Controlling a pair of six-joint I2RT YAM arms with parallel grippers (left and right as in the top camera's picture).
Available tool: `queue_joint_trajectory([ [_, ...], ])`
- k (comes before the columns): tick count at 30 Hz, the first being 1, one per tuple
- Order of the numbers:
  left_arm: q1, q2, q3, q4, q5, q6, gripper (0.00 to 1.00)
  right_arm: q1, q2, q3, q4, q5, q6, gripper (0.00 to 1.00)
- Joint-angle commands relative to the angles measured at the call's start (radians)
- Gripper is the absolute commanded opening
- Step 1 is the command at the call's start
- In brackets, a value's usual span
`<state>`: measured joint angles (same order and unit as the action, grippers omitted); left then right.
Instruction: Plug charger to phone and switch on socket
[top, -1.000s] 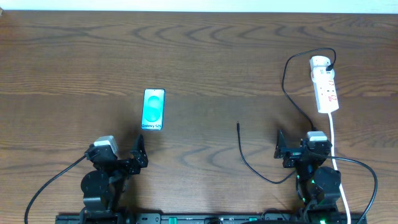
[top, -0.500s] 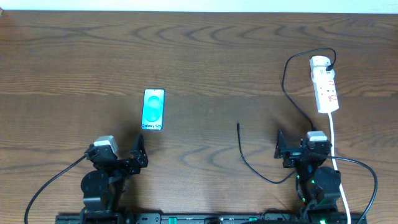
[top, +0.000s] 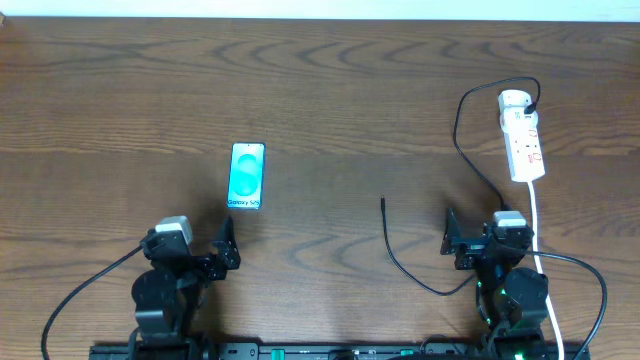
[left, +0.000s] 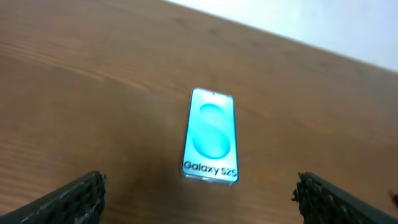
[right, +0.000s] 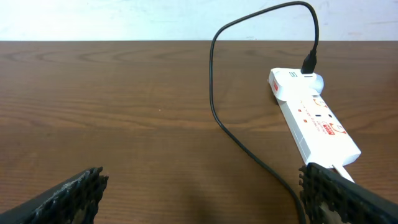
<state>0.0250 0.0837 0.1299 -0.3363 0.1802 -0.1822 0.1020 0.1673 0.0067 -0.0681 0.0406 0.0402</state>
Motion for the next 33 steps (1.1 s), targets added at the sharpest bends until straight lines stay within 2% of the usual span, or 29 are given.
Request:
queue_joint_trajectory([
  [1, 0.002, 0.079, 0.067, 0.052, -0.009, 0.048, 0.98, -0.006, -0.006, -0.001, -0.004, -0.002, -0.012, 0.99],
  [7, 0.002, 0.282, 0.183, 0.103, 0.0, 0.048, 0.98, -0.006, -0.006, -0.001, -0.004, -0.002, -0.012, 0.99],
  [14, 0.002, 0.571, 0.386, 0.094, 0.135, 0.059, 0.98, -0.006, -0.006, -0.001, -0.004, -0.002, -0.012, 0.99],
  [18, 0.002, 0.748, 0.565, -0.002, 0.152, 0.059, 0.98, -0.006, -0.006, -0.001, -0.004, -0.002, -0.011, 0.99],
  [23, 0.002, 0.899, 0.769, -0.208, 0.151, 0.105, 0.98, -0.006, -0.006, -0.001, -0.004, -0.002, -0.012, 0.99],
  [33, 0.002, 1.01, 0.796, -0.252, 0.161, 0.08, 0.98, -0.006, -0.006, -0.001, -0.004, -0.002, -0.012, 0.99],
])
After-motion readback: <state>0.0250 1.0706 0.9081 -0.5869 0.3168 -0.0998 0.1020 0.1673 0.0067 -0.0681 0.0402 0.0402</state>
